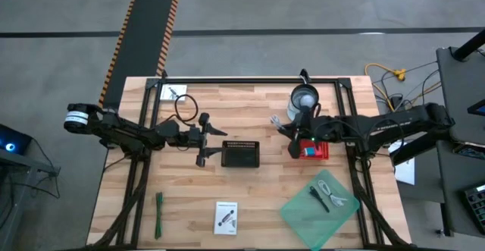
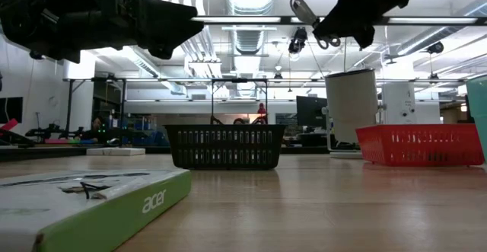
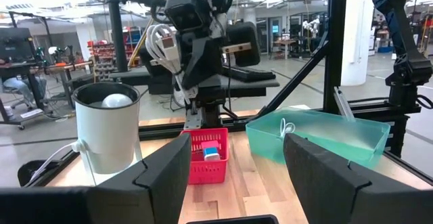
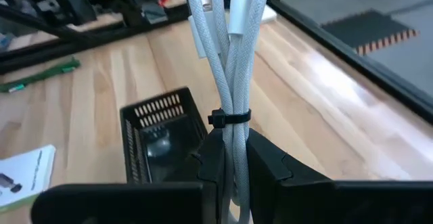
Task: Pick and place items into bin
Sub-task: Put the white charger cable into the blue bin
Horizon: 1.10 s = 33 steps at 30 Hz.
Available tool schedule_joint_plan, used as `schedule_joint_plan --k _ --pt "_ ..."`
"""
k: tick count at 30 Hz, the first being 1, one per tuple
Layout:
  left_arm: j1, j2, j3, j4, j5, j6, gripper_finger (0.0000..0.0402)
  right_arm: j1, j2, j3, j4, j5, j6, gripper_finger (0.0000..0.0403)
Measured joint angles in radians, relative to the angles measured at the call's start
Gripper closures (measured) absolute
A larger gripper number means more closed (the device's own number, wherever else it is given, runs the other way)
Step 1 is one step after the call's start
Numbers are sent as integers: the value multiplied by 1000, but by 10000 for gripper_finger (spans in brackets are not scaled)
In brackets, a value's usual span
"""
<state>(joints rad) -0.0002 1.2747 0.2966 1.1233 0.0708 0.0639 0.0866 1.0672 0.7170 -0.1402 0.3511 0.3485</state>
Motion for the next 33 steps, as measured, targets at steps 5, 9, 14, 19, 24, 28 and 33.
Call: schedule_joint_plan --k 5,9,14,19,24,28,33 --pt "0 0 0 0 0 0 182 0 0 37 -113 0 92 374" --pt "0 0 0 0 0 0 182 0 0 46 -180 -10 168 374" --pt "0 0 0 -1 0 0 182 0 0 47 -259 -26 278 374" --pt "0 0 0 6 0 1 182 0 0 47 -337 -71 378 374" --pt "-1 -2 0 22 0 2 182 0 0 47 -376 -127 464 374" --pt "-1 -4 4 21 0 3 182 0 0 47 -400 -158 512 374" --pt "-1 -14 4 22 0 32 182 1 0 48 -471 -204 595 374"
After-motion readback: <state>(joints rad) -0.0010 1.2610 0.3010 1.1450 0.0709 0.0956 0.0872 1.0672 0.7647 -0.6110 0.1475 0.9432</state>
